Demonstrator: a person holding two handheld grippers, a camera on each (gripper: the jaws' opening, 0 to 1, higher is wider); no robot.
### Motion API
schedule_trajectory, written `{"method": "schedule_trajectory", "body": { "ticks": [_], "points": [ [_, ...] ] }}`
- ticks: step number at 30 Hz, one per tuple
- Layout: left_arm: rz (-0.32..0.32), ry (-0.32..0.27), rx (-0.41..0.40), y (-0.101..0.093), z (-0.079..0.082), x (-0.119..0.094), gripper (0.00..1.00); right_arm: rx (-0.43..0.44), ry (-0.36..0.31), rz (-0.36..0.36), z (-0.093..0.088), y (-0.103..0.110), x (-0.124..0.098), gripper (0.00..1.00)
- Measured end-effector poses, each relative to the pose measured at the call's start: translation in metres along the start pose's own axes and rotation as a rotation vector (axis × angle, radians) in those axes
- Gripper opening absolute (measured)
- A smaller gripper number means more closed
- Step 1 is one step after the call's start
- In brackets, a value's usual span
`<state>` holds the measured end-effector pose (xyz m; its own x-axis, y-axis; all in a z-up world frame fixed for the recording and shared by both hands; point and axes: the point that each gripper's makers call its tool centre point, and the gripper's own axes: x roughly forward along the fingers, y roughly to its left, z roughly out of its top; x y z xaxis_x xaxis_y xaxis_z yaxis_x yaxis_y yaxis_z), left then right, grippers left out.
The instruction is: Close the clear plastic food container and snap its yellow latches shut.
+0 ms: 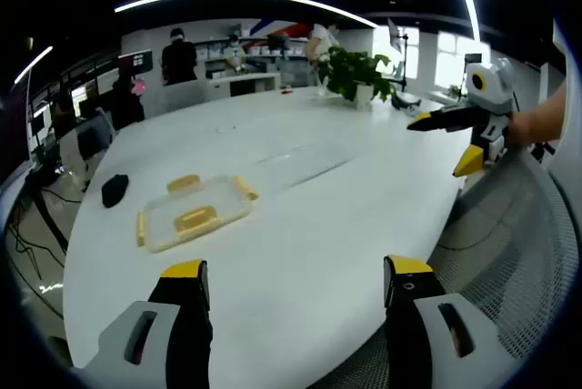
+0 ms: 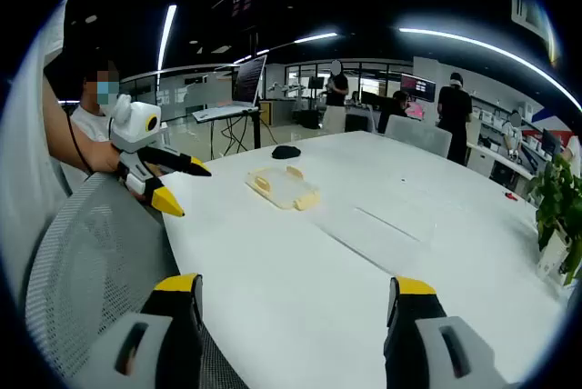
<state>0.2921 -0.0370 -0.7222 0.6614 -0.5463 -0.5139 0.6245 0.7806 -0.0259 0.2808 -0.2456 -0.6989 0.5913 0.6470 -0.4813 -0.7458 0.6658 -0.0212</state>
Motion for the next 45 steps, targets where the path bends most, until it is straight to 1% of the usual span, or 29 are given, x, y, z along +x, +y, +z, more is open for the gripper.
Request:
{"method": "schedule_trajectory", "body": {
  "ticks": [45],
  "points": [
    [0.005, -0.004, -0.004, 0.0, -0.0001, -0.0005, 0.77, -0.005, 0.003, 0.005, -0.0011, 0.0013, -0.0005, 0.83]
  ]
}}
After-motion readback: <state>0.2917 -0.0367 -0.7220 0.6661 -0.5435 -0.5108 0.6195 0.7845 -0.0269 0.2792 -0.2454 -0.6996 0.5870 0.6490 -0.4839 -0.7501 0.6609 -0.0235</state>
